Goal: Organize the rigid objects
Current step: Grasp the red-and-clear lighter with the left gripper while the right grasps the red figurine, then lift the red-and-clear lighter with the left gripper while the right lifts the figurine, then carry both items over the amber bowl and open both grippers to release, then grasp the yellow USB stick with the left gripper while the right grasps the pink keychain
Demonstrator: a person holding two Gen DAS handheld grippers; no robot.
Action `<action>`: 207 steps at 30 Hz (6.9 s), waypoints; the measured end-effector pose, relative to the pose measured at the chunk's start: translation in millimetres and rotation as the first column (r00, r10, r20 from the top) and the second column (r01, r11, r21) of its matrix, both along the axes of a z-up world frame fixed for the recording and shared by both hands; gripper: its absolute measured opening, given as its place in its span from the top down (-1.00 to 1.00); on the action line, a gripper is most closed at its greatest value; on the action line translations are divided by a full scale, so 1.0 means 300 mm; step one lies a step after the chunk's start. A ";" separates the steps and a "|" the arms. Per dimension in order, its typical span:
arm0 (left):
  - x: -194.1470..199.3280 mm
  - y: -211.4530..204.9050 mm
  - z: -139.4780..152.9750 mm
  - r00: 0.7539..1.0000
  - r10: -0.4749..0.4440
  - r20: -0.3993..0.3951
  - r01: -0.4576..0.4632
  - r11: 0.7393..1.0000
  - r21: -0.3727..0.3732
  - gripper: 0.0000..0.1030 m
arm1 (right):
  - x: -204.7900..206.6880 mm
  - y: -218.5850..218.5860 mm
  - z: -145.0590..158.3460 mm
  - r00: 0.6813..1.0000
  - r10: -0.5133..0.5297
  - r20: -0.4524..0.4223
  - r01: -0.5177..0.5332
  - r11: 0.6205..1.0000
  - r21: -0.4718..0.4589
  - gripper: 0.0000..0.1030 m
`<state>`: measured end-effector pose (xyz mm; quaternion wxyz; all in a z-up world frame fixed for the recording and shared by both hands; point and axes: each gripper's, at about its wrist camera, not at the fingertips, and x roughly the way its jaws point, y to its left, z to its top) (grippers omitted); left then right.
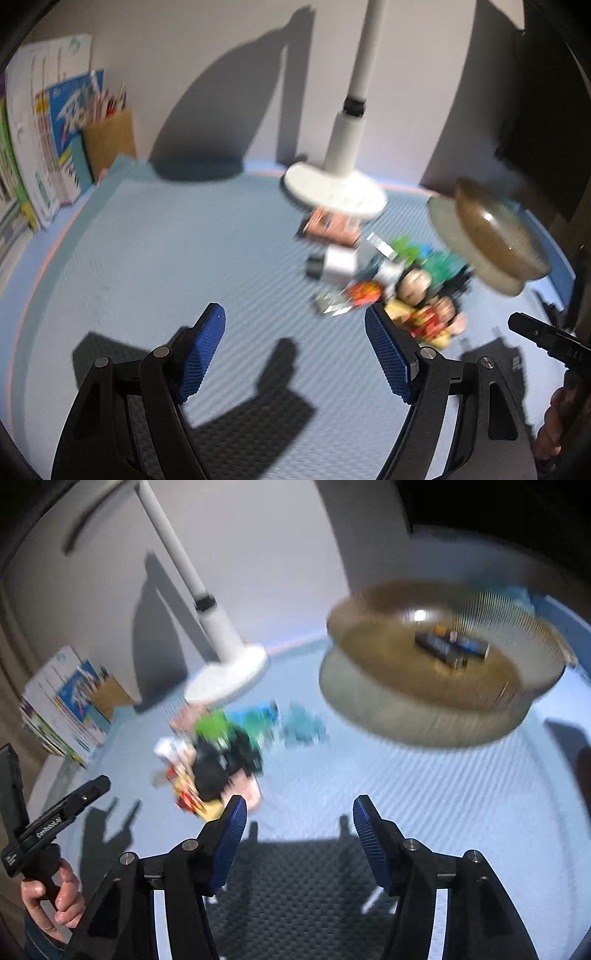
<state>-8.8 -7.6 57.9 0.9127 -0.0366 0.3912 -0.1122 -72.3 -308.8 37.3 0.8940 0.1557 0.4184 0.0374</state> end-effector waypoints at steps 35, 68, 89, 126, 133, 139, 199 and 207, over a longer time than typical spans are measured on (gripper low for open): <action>0.220 -0.194 -0.125 0.882 -0.445 -0.158 0.458 0.887 0.062 -0.34 | 0.191 0.296 -0.021 0.987 0.132 -0.092 -0.134 0.991 -0.019 -0.14; -0.161 -0.067 -0.093 0.937 -0.310 -0.162 0.327 0.941 0.086 -0.02 | -0.158 0.193 -0.029 0.966 0.211 -0.147 -0.202 0.977 0.071 -0.54; -0.103 -0.134 -0.122 0.945 -0.300 -0.129 0.317 0.937 0.149 0.36 | -0.024 0.264 -0.057 0.831 0.528 -0.175 -0.556 0.796 -0.240 0.08; 0.144 -0.823 0.319 0.856 -0.506 0.101 0.513 0.856 -0.058 0.62 | 0.070 -0.520 0.295 0.960 -0.277 -0.046 0.273 0.958 -0.086 0.34; 0.166 -0.978 0.189 0.830 -0.558 -0.016 0.557 0.829 -0.047 0.62 | 0.133 -0.528 0.183 0.961 -0.226 -0.161 0.203 0.968 -0.145 0.34; 0.176 -1.027 0.174 0.819 -0.572 -0.038 0.572 0.820 -0.022 0.62 | 0.156 -0.496 0.191 0.967 -0.182 -0.176 0.148 0.971 -0.190 0.34; 0.006 -0.040 -0.091 0.992 -0.033 -0.118 0.037 0.999 0.031 -0.59 | 0.150 0.133 -0.090 0.992 0.113 -0.049 -0.115 0.993 -0.041 -0.27; -0.020 -0.171 -0.084 0.986 -0.090 -0.141 0.087 0.996 -0.026 -0.58 | 0.225 0.185 -0.082 0.984 0.157 -0.084 -0.161 0.986 -0.041 -0.18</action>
